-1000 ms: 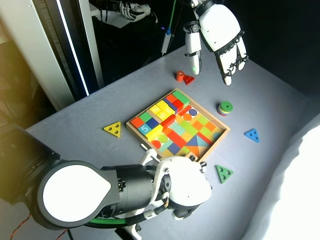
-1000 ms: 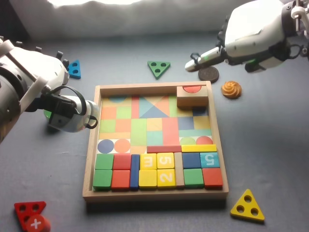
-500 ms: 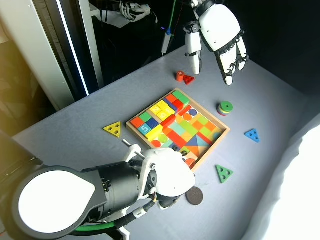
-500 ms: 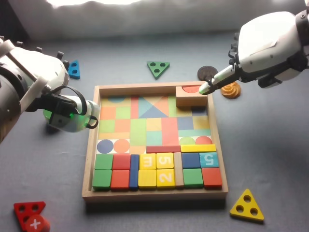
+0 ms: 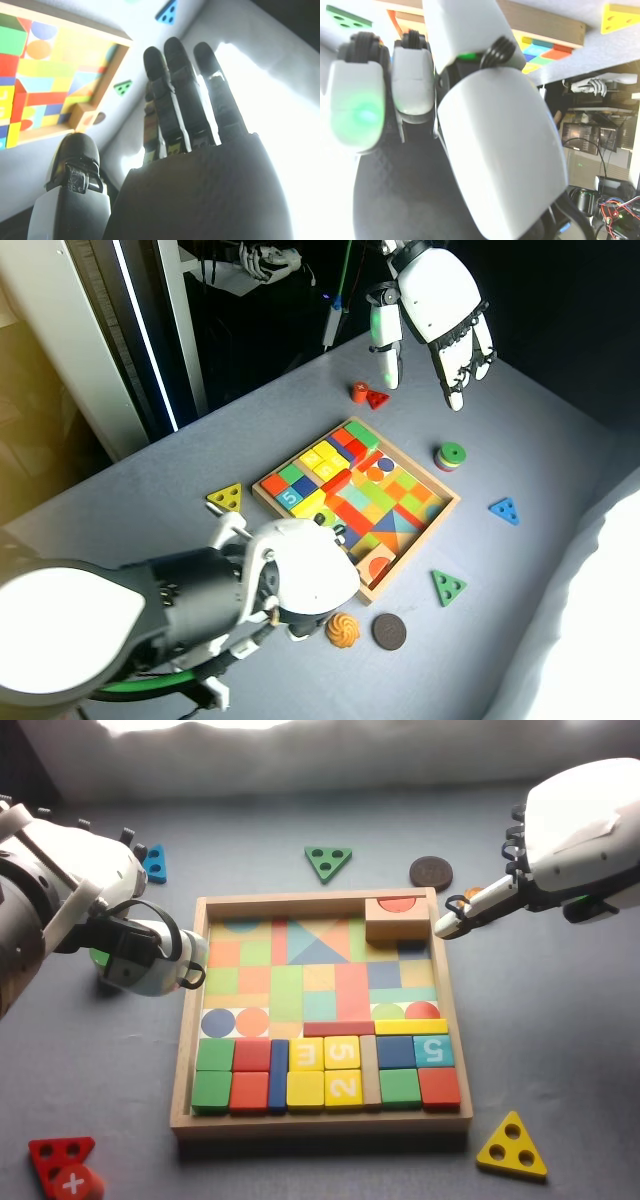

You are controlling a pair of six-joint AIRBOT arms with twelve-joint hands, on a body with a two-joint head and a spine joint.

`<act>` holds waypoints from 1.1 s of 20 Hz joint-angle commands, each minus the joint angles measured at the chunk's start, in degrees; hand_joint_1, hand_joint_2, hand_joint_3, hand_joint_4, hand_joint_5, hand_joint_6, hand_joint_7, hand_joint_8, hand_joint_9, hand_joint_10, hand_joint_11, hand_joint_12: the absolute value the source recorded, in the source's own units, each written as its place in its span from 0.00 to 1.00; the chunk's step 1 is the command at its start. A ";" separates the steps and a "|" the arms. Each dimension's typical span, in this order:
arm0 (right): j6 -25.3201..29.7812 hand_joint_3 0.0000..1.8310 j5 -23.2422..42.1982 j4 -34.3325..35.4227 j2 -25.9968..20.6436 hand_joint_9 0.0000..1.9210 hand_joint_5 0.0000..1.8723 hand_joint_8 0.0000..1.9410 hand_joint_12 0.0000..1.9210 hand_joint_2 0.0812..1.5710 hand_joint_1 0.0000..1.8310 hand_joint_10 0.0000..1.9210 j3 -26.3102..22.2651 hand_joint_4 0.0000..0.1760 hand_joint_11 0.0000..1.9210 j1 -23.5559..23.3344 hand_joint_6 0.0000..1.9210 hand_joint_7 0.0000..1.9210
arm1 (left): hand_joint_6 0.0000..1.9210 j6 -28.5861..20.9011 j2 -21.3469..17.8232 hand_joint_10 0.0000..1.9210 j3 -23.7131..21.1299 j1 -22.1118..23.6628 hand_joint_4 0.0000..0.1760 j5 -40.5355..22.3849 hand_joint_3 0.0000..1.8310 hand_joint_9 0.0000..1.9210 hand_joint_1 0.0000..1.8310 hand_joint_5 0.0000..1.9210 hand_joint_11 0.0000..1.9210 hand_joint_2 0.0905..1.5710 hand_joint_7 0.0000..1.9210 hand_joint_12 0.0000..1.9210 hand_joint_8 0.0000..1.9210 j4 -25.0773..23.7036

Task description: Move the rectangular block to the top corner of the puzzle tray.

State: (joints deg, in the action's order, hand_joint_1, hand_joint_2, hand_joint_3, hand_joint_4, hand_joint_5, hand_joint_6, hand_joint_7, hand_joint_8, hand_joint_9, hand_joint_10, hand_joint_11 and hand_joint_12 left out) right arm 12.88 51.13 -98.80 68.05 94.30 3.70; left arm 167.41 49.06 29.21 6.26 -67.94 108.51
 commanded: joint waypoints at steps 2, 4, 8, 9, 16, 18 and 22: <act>0.17 0.00 -3.12 3.77 -3.75 0.78 0.17 1.00 1.00 0.73 0.98 1.00 -4.18 0.00 0.85 -0.87 0.01 0.68 | 0.00 0.44 -1.19 0.00 -0.28 0.80 0.00 -0.13 0.00 0.31 0.00 0.15 0.10 0.83 0.34 0.31 0.00 -4.92; 1.19 0.00 -6.84 3.77 -6.48 0.78 0.17 1.00 1.00 0.73 0.98 1.00 -8.44 0.00 0.86 -0.80 0.00 0.69 | 0.01 0.63 -1.42 0.00 -0.34 0.93 0.00 0.41 0.00 0.32 0.00 0.16 0.11 0.83 0.35 0.31 0.00 -4.60; 4.79 0.00 -11.04 4.23 -11.44 0.79 0.14 1.00 1.00 0.74 0.98 1.00 -16.10 0.00 0.86 -0.22 0.00 0.69 | 0.00 0.67 -1.43 0.00 -0.33 0.95 0.00 0.40 0.00 0.31 0.00 0.15 0.10 0.83 0.35 0.30 0.00 -4.87; 4.77 0.00 -12.02 4.33 -12.85 0.78 0.15 1.00 1.00 0.73 0.98 1.00 -18.57 0.00 0.86 -0.19 0.00 0.68 | 0.00 0.67 -1.45 0.00 -0.33 0.89 0.00 0.47 0.00 0.32 0.00 0.16 0.10 0.83 0.35 0.30 0.00 -4.91; 0.17 0.00 -21.08 18.58 -18.25 0.79 0.17 1.00 1.00 0.73 0.97 1.00 -27.76 0.00 0.87 3.00 0.00 0.68 | 0.00 1.19 -1.45 0.00 -0.35 1.33 0.00 0.41 0.00 0.32 0.00 0.14 0.10 0.83 0.35 0.30 0.00 -3.85; -0.72 0.00 -20.97 18.72 -18.27 0.80 0.17 1.00 1.00 0.73 0.97 1.00 -27.76 0.00 0.87 2.53 0.00 0.69 | 0.01 1.31 -1.45 0.01 -0.35 1.48 0.00 0.28 0.00 0.32 0.00 0.16 0.11 0.83 0.36 0.30 0.00 -3.65; -0.94 0.00 -19.51 22.01 -19.01 0.81 0.19 1.00 1.00 0.73 0.95 1.00 -27.72 0.00 0.87 2.41 0.01 0.70 | 0.01 1.36 -1.45 0.00 -0.35 1.49 0.00 0.22 0.00 0.32 0.00 0.16 0.10 0.83 0.35 0.30 0.00 -3.70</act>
State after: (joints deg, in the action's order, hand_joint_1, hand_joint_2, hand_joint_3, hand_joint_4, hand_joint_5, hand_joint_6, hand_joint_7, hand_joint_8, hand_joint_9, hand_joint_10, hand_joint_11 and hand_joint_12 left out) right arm 11.94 29.54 -79.42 49.80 66.46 6.63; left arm 168.42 48.36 29.21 7.09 -67.02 109.49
